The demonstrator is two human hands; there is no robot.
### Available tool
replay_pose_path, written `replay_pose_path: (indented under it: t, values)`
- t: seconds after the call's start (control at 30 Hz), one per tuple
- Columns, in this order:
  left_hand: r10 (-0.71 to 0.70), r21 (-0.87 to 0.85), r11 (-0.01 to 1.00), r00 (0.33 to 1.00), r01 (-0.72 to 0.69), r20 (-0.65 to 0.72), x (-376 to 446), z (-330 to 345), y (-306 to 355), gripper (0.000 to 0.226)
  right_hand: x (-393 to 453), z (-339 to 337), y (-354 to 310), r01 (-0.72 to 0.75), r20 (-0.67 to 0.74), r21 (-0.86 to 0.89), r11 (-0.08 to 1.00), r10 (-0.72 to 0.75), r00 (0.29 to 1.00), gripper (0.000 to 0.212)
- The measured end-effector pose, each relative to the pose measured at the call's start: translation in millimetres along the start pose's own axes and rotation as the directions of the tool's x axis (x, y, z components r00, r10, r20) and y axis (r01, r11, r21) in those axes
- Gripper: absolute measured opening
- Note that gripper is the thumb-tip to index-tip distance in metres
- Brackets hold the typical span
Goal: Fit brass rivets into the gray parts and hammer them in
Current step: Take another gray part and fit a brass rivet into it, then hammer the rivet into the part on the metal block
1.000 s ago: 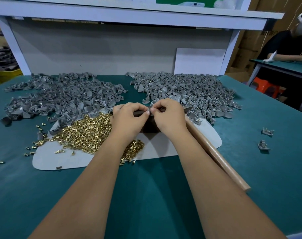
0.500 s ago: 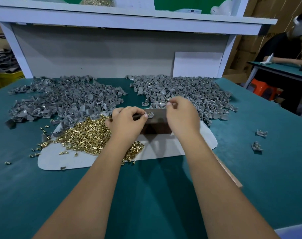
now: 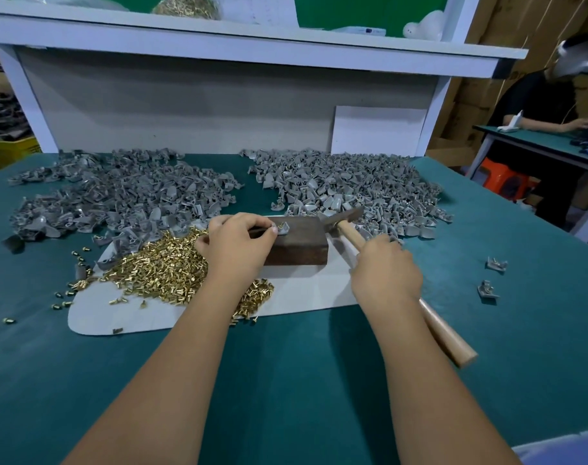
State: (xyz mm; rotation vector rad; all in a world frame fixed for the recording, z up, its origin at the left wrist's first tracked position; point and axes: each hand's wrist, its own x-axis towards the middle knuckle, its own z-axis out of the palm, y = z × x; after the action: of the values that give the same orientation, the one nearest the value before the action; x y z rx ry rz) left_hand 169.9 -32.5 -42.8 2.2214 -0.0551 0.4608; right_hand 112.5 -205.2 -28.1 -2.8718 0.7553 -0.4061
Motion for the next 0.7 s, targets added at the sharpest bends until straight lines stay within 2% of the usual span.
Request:
replay_pose_path:
  t: [0.13,0.23,0.33,0.4,0.57,0.7]
  values:
    - [-0.024,0.024,0.999,1.0,0.024,-0.001,-1,2,0,0.011,-4,-18,4,0.018,-0.187,0.142,0.99,0.009,0.982,0.018]
    - [-0.035,0.024,0.999,0.999,0.035,0.0,-1,3,1,0.01,-9,-34,6,0.162,-0.316,0.209,0.964,-0.09,0.944,0.017]
    - [-0.049,0.019,0.999,0.999,0.049,-0.003,0,2,0,0.009,-23,-48,3,0.311,-0.277,0.186,0.932,-0.253,0.927,0.033]
    - [-0.057,0.019,0.998,0.998,0.057,-0.004,0,2,-1,0.012,-31,-50,0,0.36,-0.261,0.142,0.922,-0.316,0.912,0.044]
    - [-0.07,0.012,0.997,0.997,0.07,-0.023,1,4,0,0.02,-42,-40,-5,0.346,-0.316,0.132,0.929,-0.291,0.903,0.056]
    - [-0.07,0.029,0.997,0.997,0.071,-0.03,2,4,-2,0.009,-42,-35,-6,0.364,-0.154,-0.03,0.931,-0.364,0.919,0.062]
